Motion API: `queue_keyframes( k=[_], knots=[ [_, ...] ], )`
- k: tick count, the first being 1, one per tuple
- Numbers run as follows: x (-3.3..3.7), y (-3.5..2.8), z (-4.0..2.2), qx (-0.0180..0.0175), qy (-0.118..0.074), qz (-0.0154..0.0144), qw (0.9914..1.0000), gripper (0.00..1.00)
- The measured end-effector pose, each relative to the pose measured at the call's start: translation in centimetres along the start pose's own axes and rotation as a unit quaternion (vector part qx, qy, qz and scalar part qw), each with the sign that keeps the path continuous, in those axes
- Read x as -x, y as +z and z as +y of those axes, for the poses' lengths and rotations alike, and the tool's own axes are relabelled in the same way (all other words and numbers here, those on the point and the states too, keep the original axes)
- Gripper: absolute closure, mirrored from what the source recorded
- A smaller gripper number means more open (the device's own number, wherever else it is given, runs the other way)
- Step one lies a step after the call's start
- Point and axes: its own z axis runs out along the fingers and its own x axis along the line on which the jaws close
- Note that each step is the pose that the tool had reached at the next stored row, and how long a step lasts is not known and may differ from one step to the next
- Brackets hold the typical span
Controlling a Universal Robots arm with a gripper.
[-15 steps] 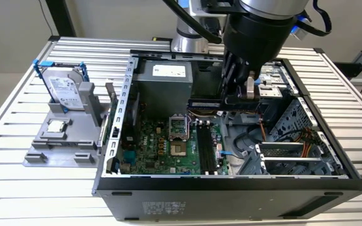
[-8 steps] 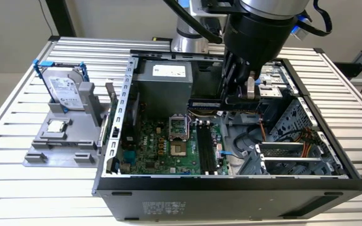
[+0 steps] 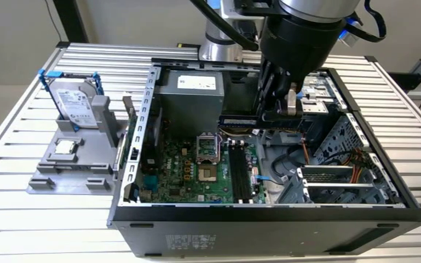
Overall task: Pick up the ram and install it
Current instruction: 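Pick up the ram and move it above insertion slot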
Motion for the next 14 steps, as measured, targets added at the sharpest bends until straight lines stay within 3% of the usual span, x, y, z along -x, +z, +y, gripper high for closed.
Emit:
queue_keyframes(
  k=[4,8,14],
  knots=[
    [0.0,0.0,-0.01,-0.0006,0.014,-0.0003,0.9999,1.0],
    [0.0,0.0,0.0,-0.0017,0.04,-0.0008,0.99918,1.0],
    [0.0,0.01,0.0,-0.0035,0.084,-0.0016,0.99648,1.0]
  ],
)
